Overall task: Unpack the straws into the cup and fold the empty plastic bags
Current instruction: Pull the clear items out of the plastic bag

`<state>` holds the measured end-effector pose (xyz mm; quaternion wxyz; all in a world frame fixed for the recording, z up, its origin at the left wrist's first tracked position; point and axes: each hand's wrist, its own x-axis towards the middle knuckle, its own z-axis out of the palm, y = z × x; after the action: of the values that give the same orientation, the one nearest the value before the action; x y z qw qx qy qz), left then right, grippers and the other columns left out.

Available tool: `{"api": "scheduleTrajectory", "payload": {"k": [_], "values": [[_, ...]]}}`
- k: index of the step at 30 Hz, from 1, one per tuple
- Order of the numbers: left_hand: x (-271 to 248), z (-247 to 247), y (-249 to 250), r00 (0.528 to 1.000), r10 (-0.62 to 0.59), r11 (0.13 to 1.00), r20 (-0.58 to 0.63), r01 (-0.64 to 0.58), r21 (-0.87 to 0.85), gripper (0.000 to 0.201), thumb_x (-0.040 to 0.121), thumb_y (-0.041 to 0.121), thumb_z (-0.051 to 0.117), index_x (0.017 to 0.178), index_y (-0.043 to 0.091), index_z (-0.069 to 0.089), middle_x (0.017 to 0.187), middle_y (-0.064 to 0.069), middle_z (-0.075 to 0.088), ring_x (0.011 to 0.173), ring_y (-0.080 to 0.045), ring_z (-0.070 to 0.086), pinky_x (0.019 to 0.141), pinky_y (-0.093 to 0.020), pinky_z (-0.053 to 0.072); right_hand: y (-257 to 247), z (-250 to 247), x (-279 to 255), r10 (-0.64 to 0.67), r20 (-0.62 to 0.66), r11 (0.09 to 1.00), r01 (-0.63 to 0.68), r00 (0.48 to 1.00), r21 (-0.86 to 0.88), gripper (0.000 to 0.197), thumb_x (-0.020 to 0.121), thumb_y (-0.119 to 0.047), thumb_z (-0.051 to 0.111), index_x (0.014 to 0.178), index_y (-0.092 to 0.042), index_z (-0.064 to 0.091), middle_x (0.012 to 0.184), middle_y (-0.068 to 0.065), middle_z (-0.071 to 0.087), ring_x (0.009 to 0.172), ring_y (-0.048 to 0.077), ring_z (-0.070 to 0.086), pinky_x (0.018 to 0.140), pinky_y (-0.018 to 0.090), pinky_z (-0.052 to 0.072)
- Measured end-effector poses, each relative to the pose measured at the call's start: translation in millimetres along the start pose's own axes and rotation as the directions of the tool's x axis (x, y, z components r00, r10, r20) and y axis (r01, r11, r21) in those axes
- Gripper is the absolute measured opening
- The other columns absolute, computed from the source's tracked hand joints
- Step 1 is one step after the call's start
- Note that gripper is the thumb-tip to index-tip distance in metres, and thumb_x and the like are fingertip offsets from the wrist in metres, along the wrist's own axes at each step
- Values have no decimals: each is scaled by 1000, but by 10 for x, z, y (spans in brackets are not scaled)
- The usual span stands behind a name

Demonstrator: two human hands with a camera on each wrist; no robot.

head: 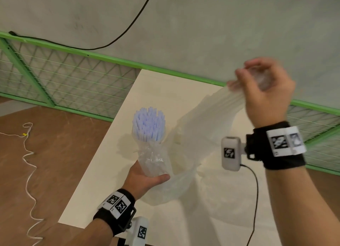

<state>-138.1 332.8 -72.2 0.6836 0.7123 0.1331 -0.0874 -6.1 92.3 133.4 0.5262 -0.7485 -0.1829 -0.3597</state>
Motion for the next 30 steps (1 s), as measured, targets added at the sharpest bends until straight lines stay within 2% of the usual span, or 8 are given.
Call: {"api": "scheduleTrajectory", "payload": {"k": [4,7,11,16,20,23,26,30], "values": [[6,-15,10,1000,-22,1000,-10,22,8,76,43,39,93,112,24,66,100,6,76,96,-10,71,91,-36,54,137,-243,321,19,-59,999,-21,998,-31,22,87,-24,75,100,-9,65,89,-3,64,83,14,66,80,41,56],[-1,-12,11,999,-30,999,-18,31,16,76,42,39,93,112,26,65,98,8,76,94,-8,71,90,-34,54,267,-255,324,90,27,996,-89,996,-23,19,90,-15,71,103,-4,61,85,-2,60,74,5,69,73,35,59],[5,-11,5,999,-43,999,-27,44,26,81,40,42,93,114,27,64,99,9,75,95,-7,70,90,-33,54,488,-219,304,153,169,988,-149,974,-37,14,90,-19,71,100,-22,62,82,-4,63,69,27,73,71,52,58],[3,-1,22,997,-67,998,-46,68,19,82,36,43,93,111,23,65,96,8,76,91,-6,71,88,-32,55,732,-82,75,156,380,972,-74,912,-222,12,92,-22,67,104,-20,66,97,-4,68,88,12,66,87,33,53],[-7,-2,34,996,-74,997,-48,75,15,81,36,43,92,110,24,65,95,8,76,92,-7,71,86,-30,55,985,-14,-273,162,598,891,144,785,-430,29,95,-37,60,120,-22,65,131,-5,62,122,17,54,107,37,38],[-8,-3,33,996,-79,997,-49,80,14,82,37,43,93,112,24,65,96,7,76,93,-9,71,87,-31,55,1050,5,-452,251,733,885,157,632,-439,46,101,-45,32,138,-28,53,153,-12,37,145,14,25,116,32,18],[-2,-2,31,994,-88,996,-58,90,24,80,36,43,93,109,24,66,96,6,76,92,-9,71,90,-35,55,950,-28,-466,363,763,850,144,535,-506,66,94,-64,12,150,-36,30,157,-25,11,150,8,-3,115,36,4],[-12,12,39,994,-86,996,-69,88,20,80,36,42,92,109,25,65,95,7,76,91,-7,71,89,-33,55,898,-43,-507,408,809,748,353,423,-562,99,74,-90,16,155,-36,-3,160,-21,-13,147,11,-22,116,44,-10]]}}
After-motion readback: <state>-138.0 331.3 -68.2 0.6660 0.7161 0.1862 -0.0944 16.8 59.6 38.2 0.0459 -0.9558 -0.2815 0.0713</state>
